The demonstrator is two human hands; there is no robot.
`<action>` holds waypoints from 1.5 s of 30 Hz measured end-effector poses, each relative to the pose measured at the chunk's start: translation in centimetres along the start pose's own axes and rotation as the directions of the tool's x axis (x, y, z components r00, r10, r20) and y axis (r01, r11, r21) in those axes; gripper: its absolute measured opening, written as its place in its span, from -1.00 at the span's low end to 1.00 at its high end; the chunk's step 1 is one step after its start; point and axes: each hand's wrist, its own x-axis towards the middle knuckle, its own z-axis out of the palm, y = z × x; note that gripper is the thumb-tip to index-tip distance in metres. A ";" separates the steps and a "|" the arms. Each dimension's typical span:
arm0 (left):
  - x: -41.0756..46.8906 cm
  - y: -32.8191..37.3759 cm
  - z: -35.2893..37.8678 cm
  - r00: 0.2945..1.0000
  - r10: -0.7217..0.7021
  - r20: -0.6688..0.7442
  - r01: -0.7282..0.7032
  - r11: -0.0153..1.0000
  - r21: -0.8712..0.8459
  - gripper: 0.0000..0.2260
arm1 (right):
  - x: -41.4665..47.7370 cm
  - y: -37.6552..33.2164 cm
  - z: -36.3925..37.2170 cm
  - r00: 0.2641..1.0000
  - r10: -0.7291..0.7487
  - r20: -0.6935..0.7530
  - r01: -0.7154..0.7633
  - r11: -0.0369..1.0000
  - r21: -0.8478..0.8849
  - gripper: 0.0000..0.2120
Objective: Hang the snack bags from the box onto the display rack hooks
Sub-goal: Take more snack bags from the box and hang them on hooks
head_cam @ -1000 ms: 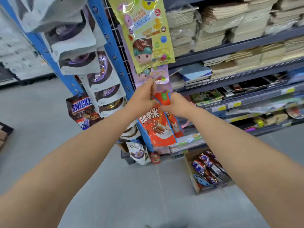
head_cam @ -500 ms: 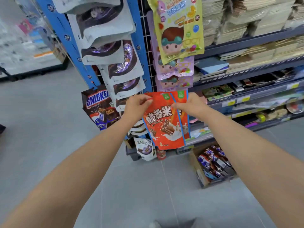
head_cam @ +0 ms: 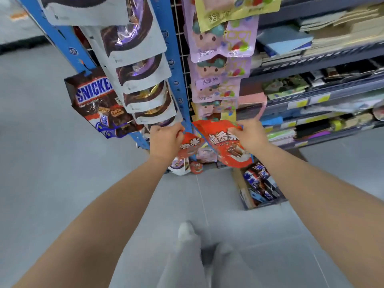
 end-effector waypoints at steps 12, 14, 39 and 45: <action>-4.4 -7.0 20.5 0.925 0.019 0.379 -0.088 0.982 0.165 -0.86 | 6.8 13.1 13.8 0.934 0.243 0.262 -0.227 0.970 -0.090 -0.73; -5.6 -8.5 25.5 0.883 0.023 0.470 -0.132 0.970 0.202 -0.84 | 7.9 15.4 16.6 0.930 0.230 0.287 -0.212 0.973 -0.092 -0.79; -2.3 -13.6 48.9 0.860 -0.492 0.140 0.503 0.862 -0.062 -0.70 | 13.2 32.4 35.8 0.966 0.171 0.197 -0.147 0.981 -0.127 -0.76; -0.1 -14.2 48.6 0.879 -0.464 0.113 0.474 0.875 -0.094 -0.77 | 14.1 31.9 35.9 0.962 0.146 0.231 -0.134 0.989 -0.068 -0.83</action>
